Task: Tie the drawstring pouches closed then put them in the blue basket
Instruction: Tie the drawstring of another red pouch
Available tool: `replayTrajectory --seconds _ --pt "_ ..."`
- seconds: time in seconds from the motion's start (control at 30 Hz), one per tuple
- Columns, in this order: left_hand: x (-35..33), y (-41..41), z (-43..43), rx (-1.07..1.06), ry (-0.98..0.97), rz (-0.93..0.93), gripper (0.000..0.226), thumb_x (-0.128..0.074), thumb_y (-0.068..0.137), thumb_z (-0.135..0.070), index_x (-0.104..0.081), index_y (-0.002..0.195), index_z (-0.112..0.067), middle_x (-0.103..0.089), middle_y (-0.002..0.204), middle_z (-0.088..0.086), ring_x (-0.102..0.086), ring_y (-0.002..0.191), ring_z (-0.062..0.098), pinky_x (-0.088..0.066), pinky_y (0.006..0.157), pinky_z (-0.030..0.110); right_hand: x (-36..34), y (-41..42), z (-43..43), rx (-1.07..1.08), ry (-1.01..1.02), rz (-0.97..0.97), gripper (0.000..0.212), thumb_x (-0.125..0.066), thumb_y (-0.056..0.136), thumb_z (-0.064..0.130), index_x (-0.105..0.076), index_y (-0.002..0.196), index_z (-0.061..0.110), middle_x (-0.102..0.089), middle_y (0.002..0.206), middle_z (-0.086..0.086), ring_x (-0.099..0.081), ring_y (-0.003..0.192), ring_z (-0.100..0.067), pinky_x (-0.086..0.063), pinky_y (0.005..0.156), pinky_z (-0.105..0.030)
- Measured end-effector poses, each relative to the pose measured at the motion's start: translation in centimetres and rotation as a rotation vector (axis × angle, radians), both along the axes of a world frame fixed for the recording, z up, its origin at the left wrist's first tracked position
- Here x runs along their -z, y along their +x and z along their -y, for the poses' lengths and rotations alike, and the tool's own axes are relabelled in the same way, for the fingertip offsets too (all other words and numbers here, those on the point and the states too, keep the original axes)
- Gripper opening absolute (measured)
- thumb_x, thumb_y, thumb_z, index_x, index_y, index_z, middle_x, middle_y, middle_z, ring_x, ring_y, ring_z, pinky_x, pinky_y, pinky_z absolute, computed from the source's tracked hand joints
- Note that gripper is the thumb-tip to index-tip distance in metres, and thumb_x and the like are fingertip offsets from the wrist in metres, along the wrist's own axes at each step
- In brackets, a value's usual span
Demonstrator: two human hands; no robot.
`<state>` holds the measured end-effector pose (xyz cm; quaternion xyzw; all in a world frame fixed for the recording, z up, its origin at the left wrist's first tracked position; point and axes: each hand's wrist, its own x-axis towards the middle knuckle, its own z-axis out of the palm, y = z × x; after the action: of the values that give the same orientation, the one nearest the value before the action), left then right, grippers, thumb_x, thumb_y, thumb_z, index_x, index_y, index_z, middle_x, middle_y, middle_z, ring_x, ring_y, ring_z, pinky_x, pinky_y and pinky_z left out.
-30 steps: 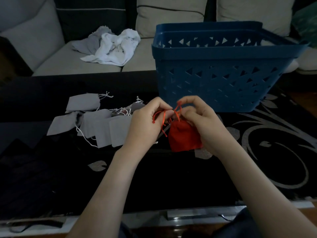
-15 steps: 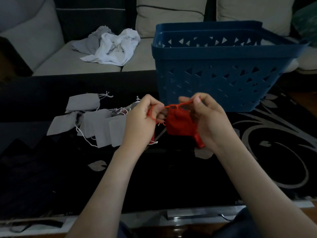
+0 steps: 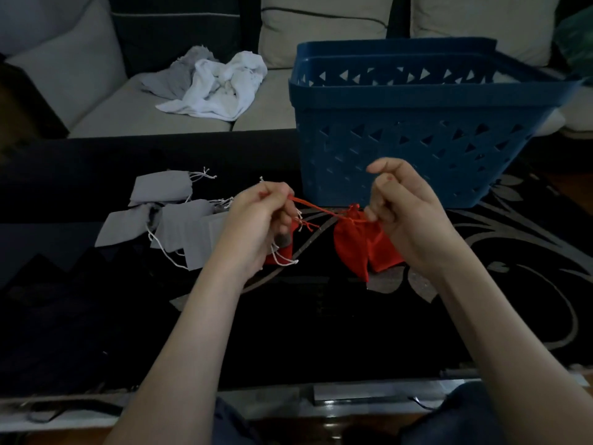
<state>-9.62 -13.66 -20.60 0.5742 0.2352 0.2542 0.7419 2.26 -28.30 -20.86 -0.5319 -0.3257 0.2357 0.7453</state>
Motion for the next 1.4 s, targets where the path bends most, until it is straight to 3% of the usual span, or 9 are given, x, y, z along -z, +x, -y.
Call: replayTrajectory --seconds 0.13,0.23,0.4,0.57,0.73,0.93,1.07,1.23,1.4 --pt "-0.7 0.0 0.8 0.072 -0.050 0.112 0.021 -0.044 0.098 -0.007 -0.056 0.081 -0.007 -0.063 0.058 0.000 -0.046 0.046 0.005 -0.036 0.042 0.013 0.6 -0.4 0.0 -0.036 -0.225 0.179 0.015 -0.050 0.096 0.010 -0.059 0.107 0.016 -0.038 0.065 0.003 -0.038 0.051 -0.005 -0.036 0.057 -0.019" --pt "-0.6 0.2 1.4 0.133 0.001 0.132 0.018 -0.044 0.098 -0.008 -0.055 0.084 -0.006 -0.070 0.069 0.004 -0.040 0.042 0.004 -0.030 0.039 0.013 0.8 -1.6 -0.7 -0.101 -0.363 0.322 0.013 -0.052 0.095 0.009 -0.063 0.089 0.013 -0.047 0.053 0.015 -0.041 0.048 0.002 -0.032 0.052 -0.009" --pt "-0.2 0.1 1.4 0.189 0.151 0.096 0.009 -0.047 0.097 -0.010 -0.055 0.100 -0.009 -0.074 0.092 0.005 -0.040 0.044 0.003 -0.029 0.043 0.018 0.9 -2.4 -1.1 -0.144 -0.309 0.295 0.020 -0.051 0.095 0.009 -0.060 0.078 0.014 -0.047 0.047 0.016 -0.040 0.046 0.001 -0.031 0.048 -0.009" --pt "0.3 0.0 0.7 0.199 0.293 0.010 0.033 -0.052 0.095 -0.006 -0.047 0.126 -0.015 -0.073 0.095 -0.001 -0.067 0.077 0.008 -0.050 0.065 0.018 1.0 -2.0 -1.3 -0.136 -0.228 0.188 0.019 -0.054 0.094 0.013 -0.062 0.077 0.015 -0.051 0.063 0.005 -0.041 0.053 -0.006 -0.035 0.052 -0.013" --pt "0.6 0.2 0.9 0.181 0.491 -0.066 0.008 -0.059 0.091 -0.008 -0.063 0.095 -0.014 -0.067 0.073 -0.006 -0.057 0.057 -0.004 -0.040 0.054 0.009 1.4 -2.2 -1.6 -0.111 -0.191 0.123 0.019 -0.054 0.094 0.014 -0.062 0.077 0.016 -0.053 0.064 0.002 -0.042 0.052 -0.007 -0.036 0.051 -0.015" --pt "1.2 0.7 1.3 0.064 0.555 -0.074 0.014 -0.064 0.088 -0.011 -0.067 0.076 -0.019 -0.070 0.068 -0.007 -0.064 0.065 0.001 -0.044 0.063 0.014 1.8 -2.2 -1.9 0.011 -0.245 0.091 0.011 -0.053 0.095 0.011 -0.055 0.085 0.015 -0.055 0.063 0.001 -0.042 0.047 -0.007 -0.036 0.050 -0.021" --pt "1.1 0.8 1.7 0.066 0.462 -0.061 0.014 -0.062 0.090 -0.011 -0.069 0.078 -0.015 -0.068 0.064 -0.006 -0.060 0.058 -0.002 -0.041 0.055 0.008 1.8 -2.4 -2.0 0.009 -0.206 0.111 0.010 -0.052 0.095 0.005 -0.057 0.094 0.014 -0.055 0.067 -0.004 -0.042 0.046 -0.005 -0.035 0.049 -0.021" --pt "0.8 0.8 1.7 0.079 0.479 -0.091 0.014 -0.062 0.089 -0.009 -0.068 0.077 -0.013 -0.062 0.053 -0.014 -0.051 0.044 -0.007 -0.034 0.047 0.004 1.5 -2.5 -2.0 0.028 -0.151 0.085 0.013 -0.054 0.093 0.005 -0.057 0.086 0.014 -0.055 0.068 -0.004 -0.041 0.046 -0.003 -0.032 0.049 -0.022" --pt "1.3 1.0 1.9 0.080 0.745 -0.184 0.013 -0.070 0.082 -0.011 -0.068 0.071 -0.018 -0.062 0.061 -0.012 -0.056 0.058 -0.008 -0.038 0.058 0.006 2.1 -2.4 -2.3 0.007 -0.097 -0.043 0.012 -0.055 0.091 0.008 -0.056 0.082 0.015 -0.049 0.069 -0.001 -0.038 0.054 -0.008 -0.032 0.056 -0.022"
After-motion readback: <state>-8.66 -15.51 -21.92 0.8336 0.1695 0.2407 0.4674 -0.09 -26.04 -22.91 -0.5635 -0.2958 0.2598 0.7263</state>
